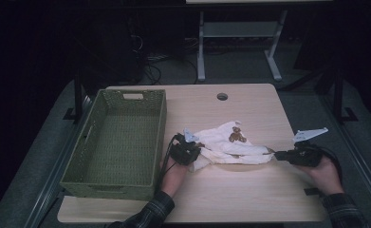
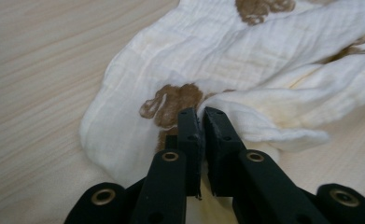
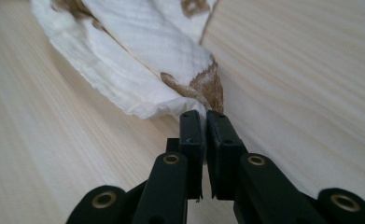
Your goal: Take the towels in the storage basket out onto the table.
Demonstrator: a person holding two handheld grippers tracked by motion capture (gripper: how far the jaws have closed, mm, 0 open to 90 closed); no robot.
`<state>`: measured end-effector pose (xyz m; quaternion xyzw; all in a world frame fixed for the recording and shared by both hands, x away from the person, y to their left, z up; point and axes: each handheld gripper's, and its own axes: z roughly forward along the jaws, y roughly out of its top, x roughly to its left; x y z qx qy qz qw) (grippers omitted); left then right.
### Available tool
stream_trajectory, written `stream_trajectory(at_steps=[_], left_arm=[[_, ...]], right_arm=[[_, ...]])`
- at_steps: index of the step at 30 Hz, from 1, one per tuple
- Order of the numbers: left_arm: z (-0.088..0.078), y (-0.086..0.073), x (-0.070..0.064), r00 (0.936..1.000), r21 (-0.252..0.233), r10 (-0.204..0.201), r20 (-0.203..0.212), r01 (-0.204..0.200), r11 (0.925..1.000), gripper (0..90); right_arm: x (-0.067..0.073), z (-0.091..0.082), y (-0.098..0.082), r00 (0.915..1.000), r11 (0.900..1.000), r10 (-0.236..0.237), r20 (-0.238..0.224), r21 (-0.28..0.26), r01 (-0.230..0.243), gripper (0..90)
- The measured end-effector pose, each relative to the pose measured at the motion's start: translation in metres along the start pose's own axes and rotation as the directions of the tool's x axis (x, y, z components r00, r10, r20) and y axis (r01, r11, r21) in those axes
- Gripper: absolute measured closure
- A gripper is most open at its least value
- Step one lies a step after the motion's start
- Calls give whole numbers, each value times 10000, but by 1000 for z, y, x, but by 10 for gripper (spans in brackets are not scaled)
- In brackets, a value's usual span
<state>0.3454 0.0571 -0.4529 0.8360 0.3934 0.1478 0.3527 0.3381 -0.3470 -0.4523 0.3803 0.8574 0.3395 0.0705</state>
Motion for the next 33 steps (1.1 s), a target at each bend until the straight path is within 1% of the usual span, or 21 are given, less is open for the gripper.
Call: stream_trajectory(at_steps=[1, 3, 5, 6, 7, 10, 12, 14, 15, 16, 18, 20, 22, 25, 26, 27, 28, 29, 31, 32, 33], left_arm=[[1, -1, 0, 10000, 86, 0, 31, 0, 10000, 814], [0, -1, -1, 10000, 57, -17, 85, 16, 10000, 746], [-6, 1, -4, 9998, -137, 41, 192, -38, 9999, 686], [-10, 2, -6, 9996, -299, 50, 274, -42, 9995, 659], [-15, 4, -10, 9992, -455, 112, 380, -94, 9989, 644], [-29, 7, -20, 9973, -885, 490, 555, -440, 9951, 629], [-36, 8, -27, 9942, -987, 822, 690, -752, 9923, 626], [-39, 9, -33, 9903, -1056, 1001, 968, -897, 9903, 627], [-39, 9, -36, 9889, -1066, 1017, 1083, -902, 9902, 631], [-37, 9, -39, 9856, -957, 1147, 1238, -1032, 9900, 640], [-31, 7, -43, 9802, -582, 1296, 1501, -1221, 9908, 667], [-24, 4, -45, 9754, -276, 1307, 1774, -1278, 9914, 693], [-18, 0, -48, 9717, -36, 1362, 1928, -1381, 9904, 697], [-10, -4, -52, 9665, 329, 1647, 1970, -1744, 9841, 682], [-7, -5, -53, 9655, 456, 1755, 1926, -1874, 9812, 666], [-4, -7, -53, 9663, 613, 1790, 1848, -1931, 9793, 645], [-1, -8, -53, 9669, 793, 1844, 1762, -2007, 9764, 634], [1, -9, -52, 9668, 919, 1866, 1743, -2047, 9745, 634], [2, -9, -50, 9684, 912, 1715, 1812, -1902, 9775, 646], [2, -9, -49, 9682, 956, 1751, 1786, -1942, 9763, 666], [2, -9, -48, 9686, 919, 1746, 1769, -1929, 9769, 696]], right_arm=[[-1, 3, 0, 10000, 9999, -17, -1, 139, 17, 845], [-2, 7, -1, 9999, 9996, -110, -30, 246, 111, 834], [-1, 7, 0, 9999, 9997, -112, -98, 220, 115, 762], [0, 6, 1, 9999, 9998, -133, -62, 144, 134, 731], [1, 5, 2, 9997, 9997, -226, -86, 28, 227, 716], [5, -2, 5, 9995, 9988, -279, -133, -401, 273, 688], [7, -4, 7, 9989, 9967, -458, -138, -681, 448, 680], [10, -5, 10, 9978, 9950, -646, -157, -767, 632, 680], [12, -4, 11, 9972, 9940, -725, -169, -828, 709, 681], [14, -3, 12, 9971, 9942, -740, -195, -798, 722, 681], [18, 0, 13, 9959, 9937, -856, -293, -751, 832, 681], [20, 2, 14, 9945, 9928, -979, -370, -723, 951, 681], [23, 3, 15, 9946, 9934, -940, -429, -698, 909, 680], [25, 6, 16, 9923, 9921, -1108, -545, -655, 1072, 678], [25, 7, 16, 9917, 9918, -1152, -575, -629, 1115, 678], [25, 7, 16, 9922, 9928, -1093, -595, -562, 1060, 676], [25, 7, 16, 9914, 9918, -1166, -599, -597, 1131, 671], [24, 7, 16, 9917, 9922, -1114, -640, -636, 1073, 671], [21, 4, 14, 9925, 9924, -1086, -556, -646, 1050, 663], [19, 2, 12, 9937, 9931, -1013, -471, -647, 982, 663], [17, -1, 10, 9952, 9939, -904, -361, -669, 879, 664]])
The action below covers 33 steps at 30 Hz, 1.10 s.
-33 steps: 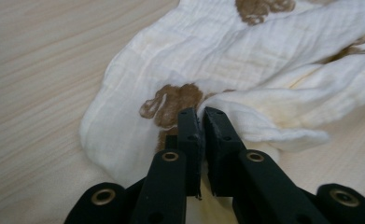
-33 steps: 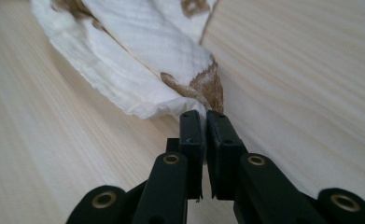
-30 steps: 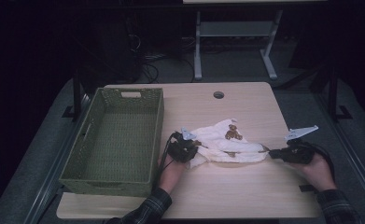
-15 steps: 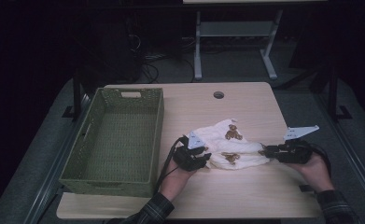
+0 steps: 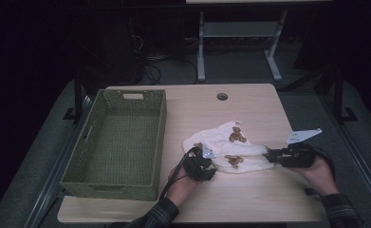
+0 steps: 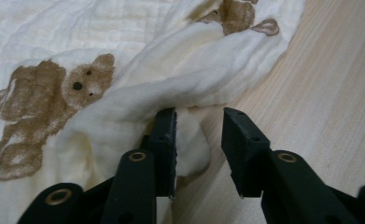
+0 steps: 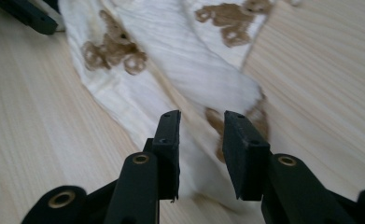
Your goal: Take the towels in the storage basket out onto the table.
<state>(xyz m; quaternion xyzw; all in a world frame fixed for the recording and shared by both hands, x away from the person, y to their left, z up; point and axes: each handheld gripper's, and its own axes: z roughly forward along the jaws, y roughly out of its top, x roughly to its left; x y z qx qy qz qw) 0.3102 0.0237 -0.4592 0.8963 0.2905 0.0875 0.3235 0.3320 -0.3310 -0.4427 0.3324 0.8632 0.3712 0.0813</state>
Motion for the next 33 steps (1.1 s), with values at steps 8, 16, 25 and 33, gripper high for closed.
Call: stream_trajectory(at_steps=[8, 16, 25, 33], left_arm=[[-5, 0, 9, 9986, -18, -443, 305, 444, 9990, 876], [-30, -1, 10, 9963, -822, -778, 364, 806, 9934, 882], [-38, -3, 11, 9943, -1045, -1055, 175, 1068, 9888, 882], [-40, -3, 13, 9930, -1144, -1164, 198, 1179, 9864, 883]], right_arm=[[-7, -11, -12, 9990, 9988, 418, 168, 242, -422, 669], [-18, -10, -21, 9951, 9943, 946, 276, 465, -958, 680], [-14, 1, -20, 9977, 9956, 624, -258, 710, -604, 681], [-13, 8, -17, 9984, 9925, 516, -222, 1122, -488, 851]])
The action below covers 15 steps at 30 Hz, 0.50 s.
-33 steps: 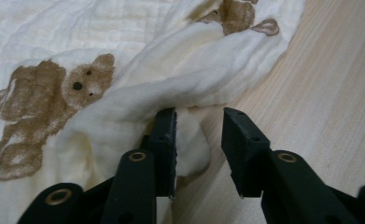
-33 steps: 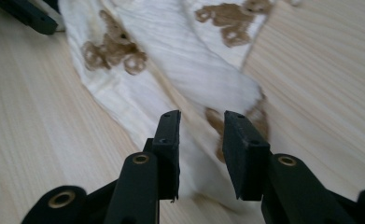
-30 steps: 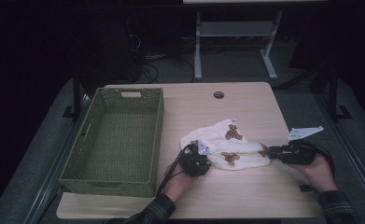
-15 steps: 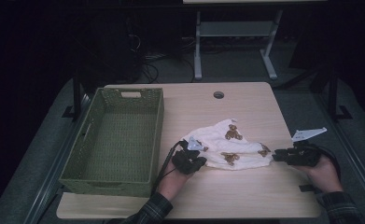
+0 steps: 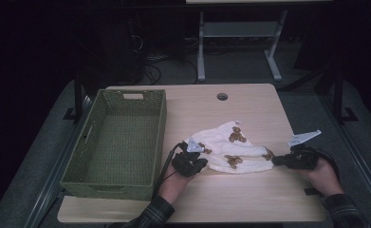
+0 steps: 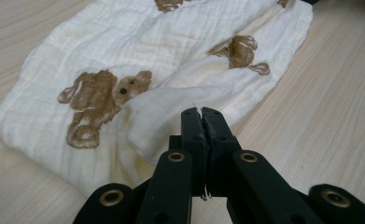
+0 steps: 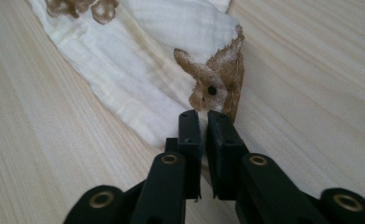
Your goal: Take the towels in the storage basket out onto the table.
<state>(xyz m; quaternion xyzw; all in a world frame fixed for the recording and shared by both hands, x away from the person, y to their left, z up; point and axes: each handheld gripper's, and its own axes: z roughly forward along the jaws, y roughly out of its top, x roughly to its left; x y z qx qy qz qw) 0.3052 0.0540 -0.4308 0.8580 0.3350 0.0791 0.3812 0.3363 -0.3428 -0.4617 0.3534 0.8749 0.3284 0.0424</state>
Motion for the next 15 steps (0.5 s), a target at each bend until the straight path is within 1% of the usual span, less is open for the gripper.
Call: stream_trajectory(at_steps=[2, 3, 4, 5, 6, 7, 8, 9, 10, 11, 12, 14, 15], left_arm=[[-3, 1, 0, 9999, -105, -83, 79, 83, 9999, 883], [-5, 1, -1, 9998, -161, -158, 148, 161, 9997, 883], [-7, 1, 0, 9997, -226, -159, 199, 164, 9996, 883], [-8, 1, -1, 9993, -239, -245, 279, 251, 9994, 883], [-9, 0, -2, 9990, -296, -265, 354, 276, 9992, 883], [-10, -1, -3, 9989, -305, -249, 392, 261, 9992, 882], [-11, -1, -5, 9985, -273, -291, 458, 303, 9992, 882], [-12, -3, -6, 9985, -249, -228, 502, 240, 9994, 883], [-13, -4, -8, 9982, -236, -238, 547, 251, 9994, 883], [-15, -6, -10, 9980, -181, -200, 594, 211, 9996, 882], [-17, -8, -12, 9977, -198, -225, 636, 238, 9995, 883], [-20, -14, -17, 9966, -141, -280, 769, 291, 9995, 882], [-21, -17, -18, 9962, -81, -274, 823, 282, 9996, 882]], right_arm=[[2, -4, -1, 10000, 10000, -68, -24, -59, 68, 854], [3, -7, -1, 10000, 9999, -38, -32, -109, 37, 854], [7, -11, -1, 9999, 9998, 118, -113, -137, -120, 854], [9, -14, -2, 9999, 9997, 13, -146, -240, -16, 854], [11, -17, -5, 9998, 9995, -110, -193, -307, 104, 854], [13, -19, -8, 9996, 9993, -131, -250, -343, 122, 854], [15, -22, -11, 9996, 9994, -132, -250, -331, 124, 854], [17, -24, -14, 9996, 9996, -24, -286, -267, 16, 854], [18, -25, -18, 9995, 9996, -156, -263, -252, 149, 854], [20, -28, -22, 9995, 9997, 45, -327, -225, -53, 854], [20, -29, -26, 9994, 9993, -67, -325, -359, 56, 854], [23, -33, -33, 9991, 9992, 87, -419, -389, -104, 854], [25, -34, -36, 9988, 9993, 62, -487, -377, -81, 854]])
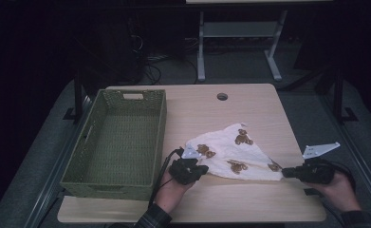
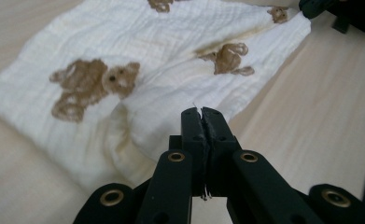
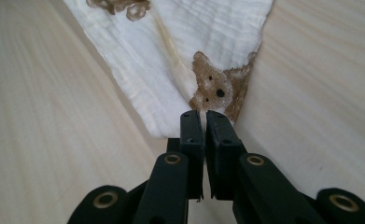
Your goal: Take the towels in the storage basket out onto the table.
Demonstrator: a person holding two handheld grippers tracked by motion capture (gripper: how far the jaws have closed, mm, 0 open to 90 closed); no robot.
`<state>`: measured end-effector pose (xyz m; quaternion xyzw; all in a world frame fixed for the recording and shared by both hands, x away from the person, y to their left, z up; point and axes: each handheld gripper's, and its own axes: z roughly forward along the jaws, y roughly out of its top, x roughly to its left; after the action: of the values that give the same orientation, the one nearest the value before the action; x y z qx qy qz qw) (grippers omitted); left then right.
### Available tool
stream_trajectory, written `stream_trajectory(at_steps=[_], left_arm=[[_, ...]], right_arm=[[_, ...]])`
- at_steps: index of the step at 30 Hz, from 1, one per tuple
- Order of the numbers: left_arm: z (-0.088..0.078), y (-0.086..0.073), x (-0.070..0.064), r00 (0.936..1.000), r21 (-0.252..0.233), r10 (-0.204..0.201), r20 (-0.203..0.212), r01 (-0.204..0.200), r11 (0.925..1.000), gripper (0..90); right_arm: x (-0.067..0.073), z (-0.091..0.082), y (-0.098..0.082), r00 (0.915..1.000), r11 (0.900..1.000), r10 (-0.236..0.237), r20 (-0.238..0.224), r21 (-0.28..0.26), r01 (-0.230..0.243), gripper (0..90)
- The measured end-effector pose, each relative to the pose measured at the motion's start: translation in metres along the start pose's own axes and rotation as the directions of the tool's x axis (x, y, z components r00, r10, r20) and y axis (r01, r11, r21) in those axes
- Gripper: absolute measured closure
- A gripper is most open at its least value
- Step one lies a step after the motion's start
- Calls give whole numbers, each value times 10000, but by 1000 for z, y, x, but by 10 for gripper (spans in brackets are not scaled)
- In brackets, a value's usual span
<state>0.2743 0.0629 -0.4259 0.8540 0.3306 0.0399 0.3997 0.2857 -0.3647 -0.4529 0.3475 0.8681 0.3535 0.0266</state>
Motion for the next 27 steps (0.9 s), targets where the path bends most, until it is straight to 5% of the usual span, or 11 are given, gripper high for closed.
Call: stream_trajectory(at_steps=[8, 11, 16, 27], left_arm=[[4, -25, -17, 9977, 856, -155, 667, 97, 9963, 862], [3, -26, -16, 9993, 705, -82, 370, 56, 9975, 730], [-1, -16, -8, 9993, 114, -261, -249, 264, 9996, 608], [10, 10, 21, 9859, -661, -491, -1601, 390, 9971, 562]], right_arm=[[18, -1, -13, 9991, 9989, -278, -327, 372, 290, 839], [18, -1, -10, 9989, 9991, -412, -227, 130, 415, 721], [17, -1, 2, 9985, 9982, -544, 46, -261, 545, 666], [14, 28, 51, 9941, 9938, -1006, 413, -429, 1023, 656]])
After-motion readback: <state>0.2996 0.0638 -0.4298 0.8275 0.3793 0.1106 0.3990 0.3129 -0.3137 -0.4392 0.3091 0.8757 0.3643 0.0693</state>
